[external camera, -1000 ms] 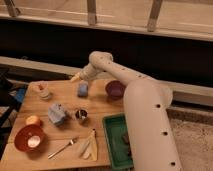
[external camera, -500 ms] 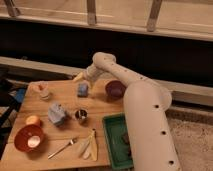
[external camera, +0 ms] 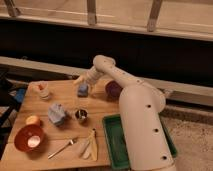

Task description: Place sponge in metal cup

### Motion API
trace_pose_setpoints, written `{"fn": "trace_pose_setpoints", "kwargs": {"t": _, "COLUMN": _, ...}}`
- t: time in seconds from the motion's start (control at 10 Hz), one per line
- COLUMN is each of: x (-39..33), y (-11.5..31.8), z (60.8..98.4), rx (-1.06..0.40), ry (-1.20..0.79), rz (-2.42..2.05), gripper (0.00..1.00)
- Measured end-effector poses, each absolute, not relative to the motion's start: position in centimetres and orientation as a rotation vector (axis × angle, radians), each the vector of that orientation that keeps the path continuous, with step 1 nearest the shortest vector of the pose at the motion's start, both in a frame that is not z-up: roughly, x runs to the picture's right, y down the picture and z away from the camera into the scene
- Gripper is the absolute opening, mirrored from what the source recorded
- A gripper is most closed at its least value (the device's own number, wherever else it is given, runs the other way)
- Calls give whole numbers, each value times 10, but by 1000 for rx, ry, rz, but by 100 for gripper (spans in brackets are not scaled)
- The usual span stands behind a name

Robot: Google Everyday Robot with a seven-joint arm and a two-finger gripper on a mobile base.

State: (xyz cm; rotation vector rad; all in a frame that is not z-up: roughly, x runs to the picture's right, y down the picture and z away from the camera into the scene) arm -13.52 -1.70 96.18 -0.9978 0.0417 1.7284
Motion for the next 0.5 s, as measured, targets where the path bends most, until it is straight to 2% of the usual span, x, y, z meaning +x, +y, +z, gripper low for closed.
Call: {"fn": "trace_pose_setpoints", "kwargs": {"t": 0.5, "x": -150, "y": 1, "z": 974, "rx": -1017, "ry": 116, "rz": 1684, "gripper": 73}}
